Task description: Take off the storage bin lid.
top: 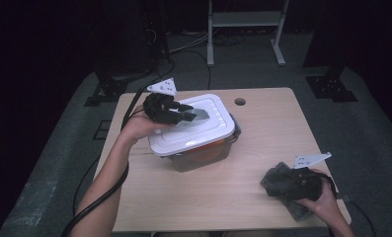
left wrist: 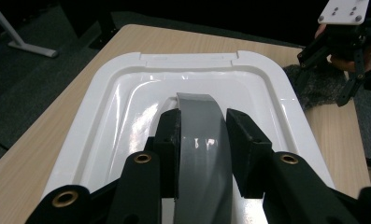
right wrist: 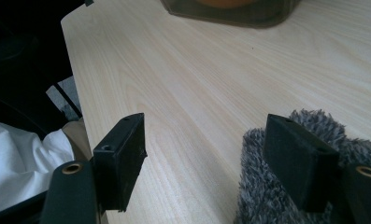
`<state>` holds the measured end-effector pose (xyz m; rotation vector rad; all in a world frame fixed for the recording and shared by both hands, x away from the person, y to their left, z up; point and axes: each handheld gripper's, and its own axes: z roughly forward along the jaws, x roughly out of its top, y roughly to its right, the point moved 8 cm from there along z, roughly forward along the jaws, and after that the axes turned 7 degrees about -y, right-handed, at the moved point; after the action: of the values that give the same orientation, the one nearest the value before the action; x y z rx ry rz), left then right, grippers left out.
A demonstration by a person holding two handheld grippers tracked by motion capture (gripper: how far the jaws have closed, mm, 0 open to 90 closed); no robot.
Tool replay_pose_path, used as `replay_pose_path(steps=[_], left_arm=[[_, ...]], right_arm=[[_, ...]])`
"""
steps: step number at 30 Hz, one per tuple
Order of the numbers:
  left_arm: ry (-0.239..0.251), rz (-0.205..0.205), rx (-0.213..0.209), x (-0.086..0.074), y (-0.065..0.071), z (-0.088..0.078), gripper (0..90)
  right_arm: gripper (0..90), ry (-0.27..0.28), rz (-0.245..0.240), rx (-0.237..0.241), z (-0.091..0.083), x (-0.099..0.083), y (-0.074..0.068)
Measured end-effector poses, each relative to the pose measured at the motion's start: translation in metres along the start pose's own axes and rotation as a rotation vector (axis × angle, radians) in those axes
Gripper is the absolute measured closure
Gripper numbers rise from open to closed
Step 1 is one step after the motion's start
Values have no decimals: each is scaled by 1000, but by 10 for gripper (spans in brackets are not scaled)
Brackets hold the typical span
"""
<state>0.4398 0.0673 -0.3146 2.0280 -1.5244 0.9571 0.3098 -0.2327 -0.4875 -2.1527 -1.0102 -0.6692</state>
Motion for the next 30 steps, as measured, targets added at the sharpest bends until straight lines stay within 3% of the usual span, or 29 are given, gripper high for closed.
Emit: replay_pose_path(steps=[30], left_arm=[[-22, -23, -26, -10, -9, 42, 668]], right_arm=[[290, -7, -3, 7, 1, -1, 0]])
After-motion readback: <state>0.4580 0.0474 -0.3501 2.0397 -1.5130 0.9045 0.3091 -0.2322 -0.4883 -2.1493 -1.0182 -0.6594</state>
